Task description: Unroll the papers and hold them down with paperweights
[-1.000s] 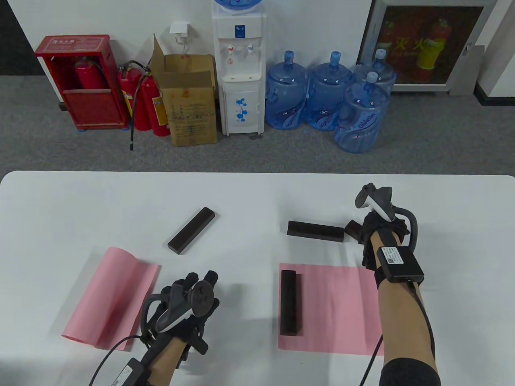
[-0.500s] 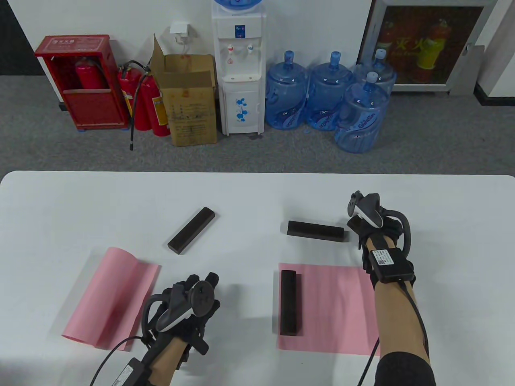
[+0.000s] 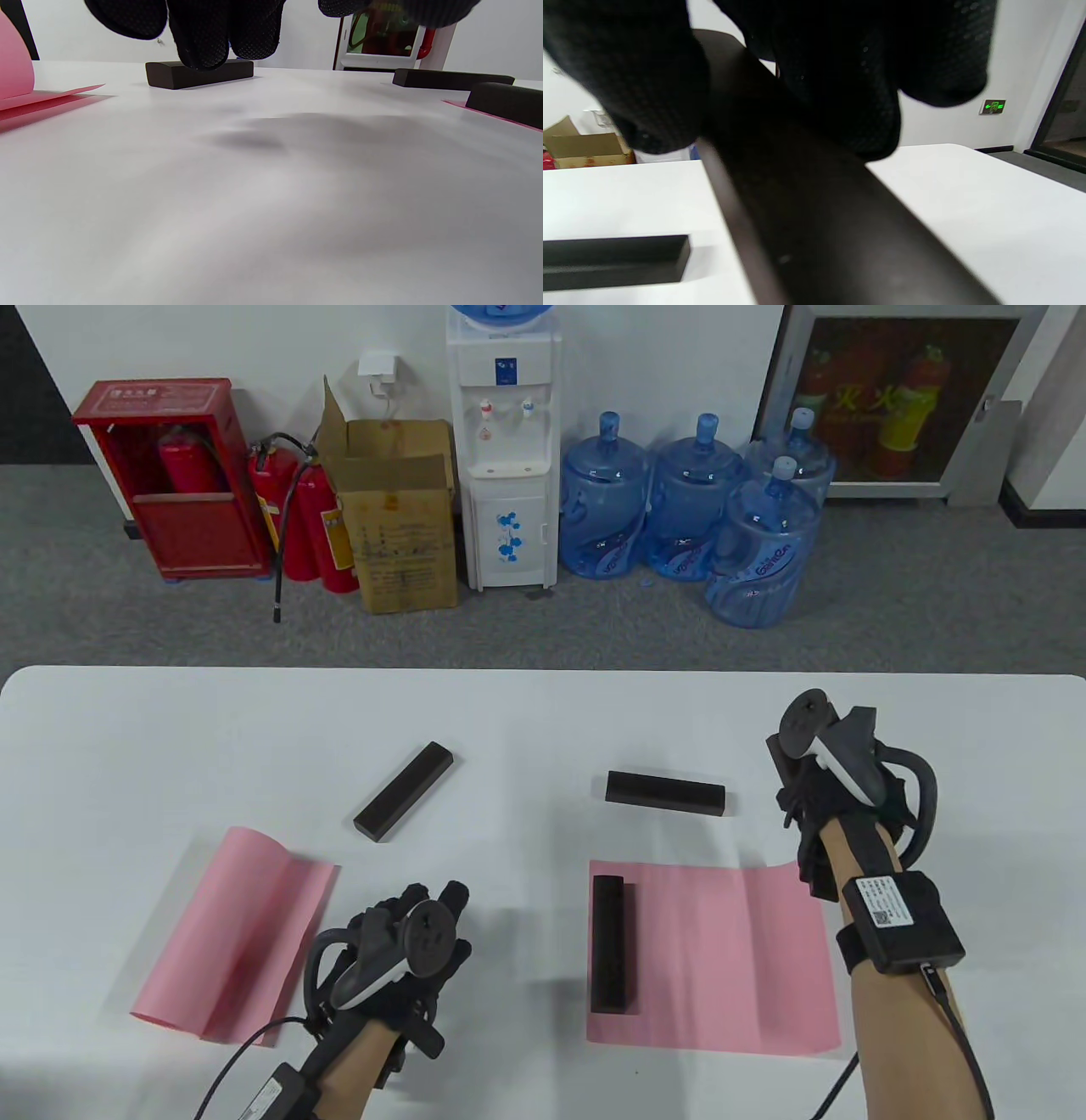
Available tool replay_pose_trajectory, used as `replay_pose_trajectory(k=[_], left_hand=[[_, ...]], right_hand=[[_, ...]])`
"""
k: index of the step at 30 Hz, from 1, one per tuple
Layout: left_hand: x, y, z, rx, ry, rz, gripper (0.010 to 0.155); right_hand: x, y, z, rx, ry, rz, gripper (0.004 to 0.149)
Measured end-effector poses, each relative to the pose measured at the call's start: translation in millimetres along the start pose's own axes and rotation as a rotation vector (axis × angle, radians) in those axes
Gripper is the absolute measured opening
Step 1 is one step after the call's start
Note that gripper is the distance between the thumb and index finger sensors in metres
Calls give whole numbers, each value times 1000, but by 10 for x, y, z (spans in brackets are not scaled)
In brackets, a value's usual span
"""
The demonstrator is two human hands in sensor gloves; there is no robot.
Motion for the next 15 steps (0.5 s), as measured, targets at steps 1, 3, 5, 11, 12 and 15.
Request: replay_pose_trajectory(k=[1,3,5,11,12,15], left_hand=[[2,1,-1,1,-2,-1,68],[3,5,-7,2,1,-3,68],[-4,6,-12,-1,0,-2,68],[0,4,-18,-7,-5,-4,68],[3,4,-19,-10,-6,-5,68],[17,3,-20,-13,-7,-6,68]], right_hand=[[-5,-107,5,13,23,1,86],[-15,-266,71,47,44,5,86],[-35,-427,219,102,28,5,86],[-170,-675,657,172,-52,23,85],[-215,-701,749,176,-64,35,85],[-294,-732,891,187,-93,50,85]])
Point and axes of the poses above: the tracker on the back of each hand, its own x axis roughly to the thumb side, its own y axis roughly from the wrist to the fingertips, z = x × y, the point moved 5 cm from there along y, roughly from the wrist to the fingertips, and after that the axes turned 14 degrees about -x, right-handed, at the moved point
